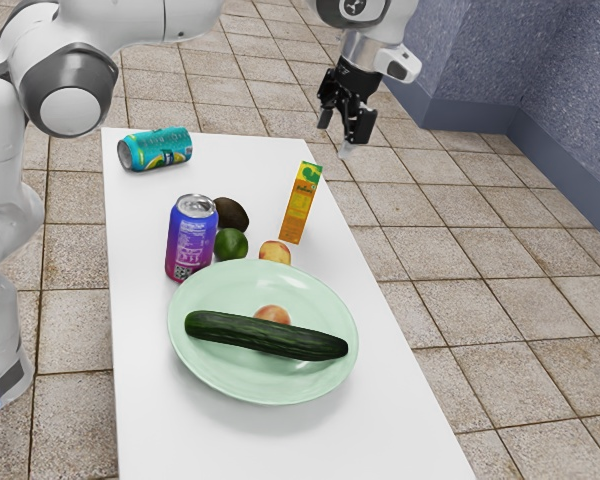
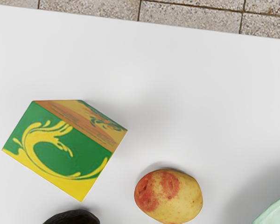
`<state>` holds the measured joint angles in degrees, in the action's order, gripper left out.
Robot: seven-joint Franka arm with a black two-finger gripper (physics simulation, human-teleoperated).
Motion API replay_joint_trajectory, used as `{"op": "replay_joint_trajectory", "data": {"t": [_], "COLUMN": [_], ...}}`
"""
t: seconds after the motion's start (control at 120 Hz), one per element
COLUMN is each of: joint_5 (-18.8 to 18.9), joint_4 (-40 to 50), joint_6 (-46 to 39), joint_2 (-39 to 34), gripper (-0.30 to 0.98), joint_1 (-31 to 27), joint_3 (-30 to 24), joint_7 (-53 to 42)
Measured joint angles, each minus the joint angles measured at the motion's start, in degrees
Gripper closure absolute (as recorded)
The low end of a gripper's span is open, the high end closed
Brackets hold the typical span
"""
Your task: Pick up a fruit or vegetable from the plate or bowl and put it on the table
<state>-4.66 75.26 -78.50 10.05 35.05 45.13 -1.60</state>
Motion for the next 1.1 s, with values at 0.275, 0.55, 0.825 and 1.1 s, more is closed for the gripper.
{"op": "replay_joint_trajectory", "data": {"t": [0.275, 0.55, 0.825, 1.1], "joint_5": [-0.56, -1.54, -3.73, 1.16], "joint_4": [0.0, -1.07, -4.27, 3.95], "joint_6": [0.08, -0.4, -0.25, -1.46], "joint_2": [0.03, -0.21, -1.81, -9.65], "gripper": [0.0, 0.0, 0.0, 0.0], "joint_1": [-0.01, -0.98, -0.89, 1.73], "joint_3": [0.04, 0.09, -19.64, -40.79], "joint_7": [-0.12, -0.21, -1.26, -1.04]}}
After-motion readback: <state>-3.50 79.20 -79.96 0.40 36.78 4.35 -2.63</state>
